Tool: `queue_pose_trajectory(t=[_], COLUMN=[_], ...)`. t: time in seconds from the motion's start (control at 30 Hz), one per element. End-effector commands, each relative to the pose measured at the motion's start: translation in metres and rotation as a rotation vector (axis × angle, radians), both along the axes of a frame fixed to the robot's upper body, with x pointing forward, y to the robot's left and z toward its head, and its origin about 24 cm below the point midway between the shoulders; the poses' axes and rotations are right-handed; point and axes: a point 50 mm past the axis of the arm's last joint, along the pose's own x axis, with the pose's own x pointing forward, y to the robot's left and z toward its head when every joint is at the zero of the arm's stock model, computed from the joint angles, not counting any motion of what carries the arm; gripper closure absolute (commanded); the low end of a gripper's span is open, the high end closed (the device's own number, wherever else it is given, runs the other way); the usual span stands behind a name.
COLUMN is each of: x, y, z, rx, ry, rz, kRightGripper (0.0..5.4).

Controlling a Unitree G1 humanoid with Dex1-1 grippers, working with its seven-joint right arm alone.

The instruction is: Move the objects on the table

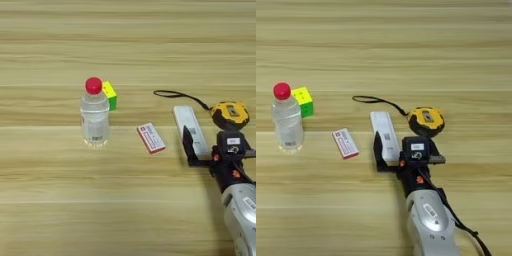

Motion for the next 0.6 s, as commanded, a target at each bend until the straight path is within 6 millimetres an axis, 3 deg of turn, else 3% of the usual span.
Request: queue_pose_trajectory(t=[0.03,0.6], x=[0.008,0.015], y=[0.007,0.0], z=[0.01,-0.007], rx=[-0.005,-0.012], ry=[-0.064,-0.007], rz=[0.036,0.009], kRightGripper=[0.02,0.02])
